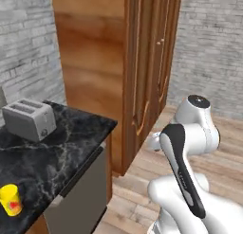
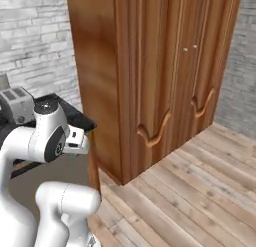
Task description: Pick the cup and bowl from the counter and place them on the counter next to the sink.
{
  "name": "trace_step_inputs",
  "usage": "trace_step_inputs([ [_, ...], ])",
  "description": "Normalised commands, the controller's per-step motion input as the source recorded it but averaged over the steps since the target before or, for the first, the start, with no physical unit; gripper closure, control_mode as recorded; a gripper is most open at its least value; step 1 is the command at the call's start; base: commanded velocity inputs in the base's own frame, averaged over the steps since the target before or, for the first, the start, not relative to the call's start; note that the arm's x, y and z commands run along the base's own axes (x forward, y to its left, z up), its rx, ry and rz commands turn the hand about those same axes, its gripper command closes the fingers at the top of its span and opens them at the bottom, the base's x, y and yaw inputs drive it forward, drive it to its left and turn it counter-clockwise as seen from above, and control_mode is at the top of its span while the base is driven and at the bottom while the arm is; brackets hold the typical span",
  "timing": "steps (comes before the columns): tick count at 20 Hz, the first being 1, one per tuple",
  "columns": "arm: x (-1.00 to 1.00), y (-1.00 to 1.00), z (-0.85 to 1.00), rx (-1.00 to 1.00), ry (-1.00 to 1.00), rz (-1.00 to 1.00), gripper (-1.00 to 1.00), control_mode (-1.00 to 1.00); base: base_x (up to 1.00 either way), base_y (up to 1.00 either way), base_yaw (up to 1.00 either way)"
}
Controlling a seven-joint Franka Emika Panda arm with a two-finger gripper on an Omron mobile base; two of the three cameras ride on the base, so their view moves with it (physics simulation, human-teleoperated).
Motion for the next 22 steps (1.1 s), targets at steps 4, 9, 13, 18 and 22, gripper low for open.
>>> trace_step_inputs([
  [4,0.00,0.00,0.00,0.00,0.00,0.00,-1.00,1.00,0.12,-0.54,-0.85],
  [9,0.00,0.00,0.00,0.00,0.00,0.00,-1.00,1.00,0.09,-0.48,-0.87],
  [13,0.00,0.00,0.00,0.00,0.00,0.00,-1.00,1.00,0.07,-0.32,-0.90],
  [18,0.00,0.00,0.00,0.00,0.00,0.00,-1.00,1.00,0.08,-0.16,-0.92],
  [22,0.00,0.00,0.00,0.00,0.00,0.00,-1.00,1.00,0.10,-0.12,-0.93],
])
